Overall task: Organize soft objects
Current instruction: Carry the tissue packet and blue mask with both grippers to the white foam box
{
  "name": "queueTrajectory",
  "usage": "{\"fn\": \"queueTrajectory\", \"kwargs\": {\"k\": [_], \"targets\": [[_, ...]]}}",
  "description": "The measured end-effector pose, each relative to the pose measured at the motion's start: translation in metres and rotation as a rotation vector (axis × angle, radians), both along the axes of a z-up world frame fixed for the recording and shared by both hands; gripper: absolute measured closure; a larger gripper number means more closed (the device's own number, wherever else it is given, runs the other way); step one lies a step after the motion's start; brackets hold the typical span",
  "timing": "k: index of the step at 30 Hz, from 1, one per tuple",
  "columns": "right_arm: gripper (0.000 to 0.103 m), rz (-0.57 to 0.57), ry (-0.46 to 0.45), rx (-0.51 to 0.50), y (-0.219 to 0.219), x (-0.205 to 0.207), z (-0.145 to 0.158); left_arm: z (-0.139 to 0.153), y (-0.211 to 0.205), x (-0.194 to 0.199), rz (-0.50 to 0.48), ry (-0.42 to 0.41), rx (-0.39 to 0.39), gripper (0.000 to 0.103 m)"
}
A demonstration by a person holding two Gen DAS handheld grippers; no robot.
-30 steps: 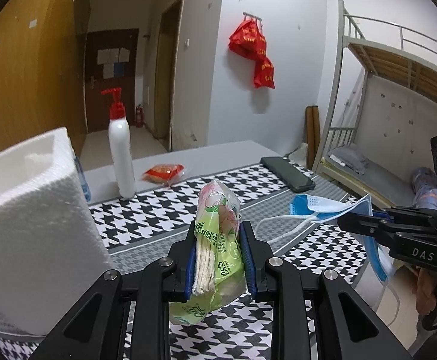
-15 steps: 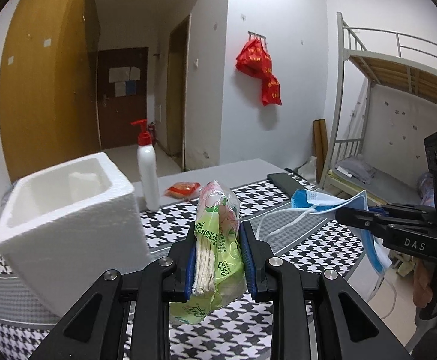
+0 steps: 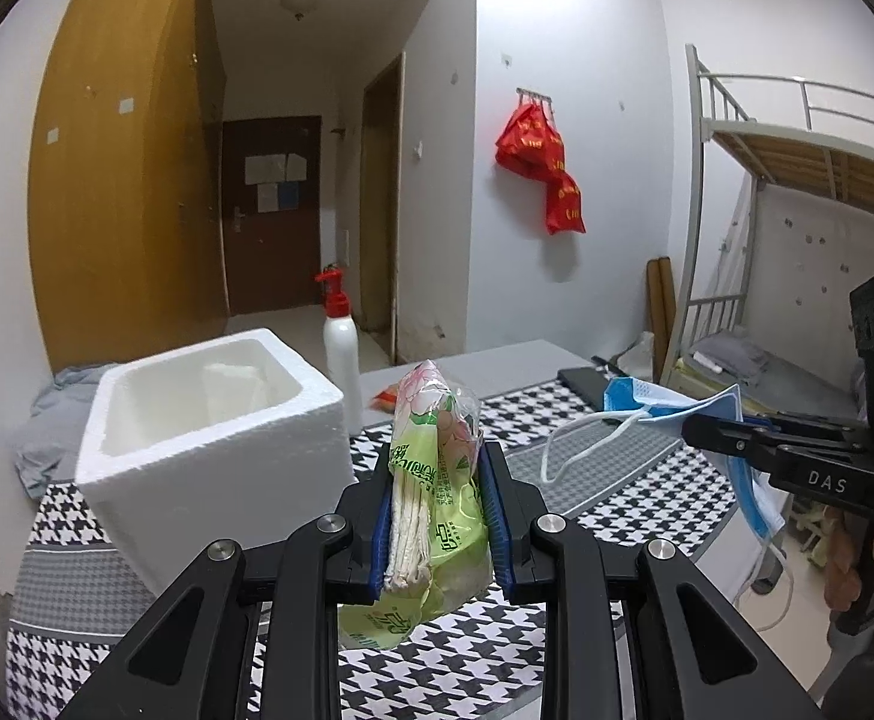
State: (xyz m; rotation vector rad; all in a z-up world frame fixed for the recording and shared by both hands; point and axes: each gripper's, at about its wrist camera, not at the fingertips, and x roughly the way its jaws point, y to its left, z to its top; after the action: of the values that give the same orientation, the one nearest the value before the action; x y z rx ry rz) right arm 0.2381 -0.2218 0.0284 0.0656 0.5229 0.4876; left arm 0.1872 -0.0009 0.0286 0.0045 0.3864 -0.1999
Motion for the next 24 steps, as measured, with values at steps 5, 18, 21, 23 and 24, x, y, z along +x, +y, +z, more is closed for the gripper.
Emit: {"fn": "queueTrajectory", "kwargs": {"k": [5, 18, 21, 23, 24], "targets": [[0.084, -0.001, -0.013, 0.002, 0.0, -0.003, 0.004, 0.005, 0.009, -0.012, 0.011, -0.023, -0.007, 0.075], [0.084, 0.031, -0.035, 0.013, 0.011, -0.005, 0.008, 0.012, 0.026, -0.029, 0.07, -0.055, -0.002, 0.075], [0.084, 0.05, -0.042, 0.012, 0.017, -0.005, 0.01, 0.011, 0.029, -0.032, 0.089, -0.06, 0.009, 0.075], [0.084, 0.062, -0.045, 0.011, 0.021, -0.005, 0.01, 0.011, 0.031, -0.033, 0.097, -0.058, 0.007, 0.075], [0.084, 0.067, -0.045, 0.011, 0.023, -0.005, 0.011, 0.01, 0.033, -0.035, 0.099, -0.057, 0.005, 0.075]]}}
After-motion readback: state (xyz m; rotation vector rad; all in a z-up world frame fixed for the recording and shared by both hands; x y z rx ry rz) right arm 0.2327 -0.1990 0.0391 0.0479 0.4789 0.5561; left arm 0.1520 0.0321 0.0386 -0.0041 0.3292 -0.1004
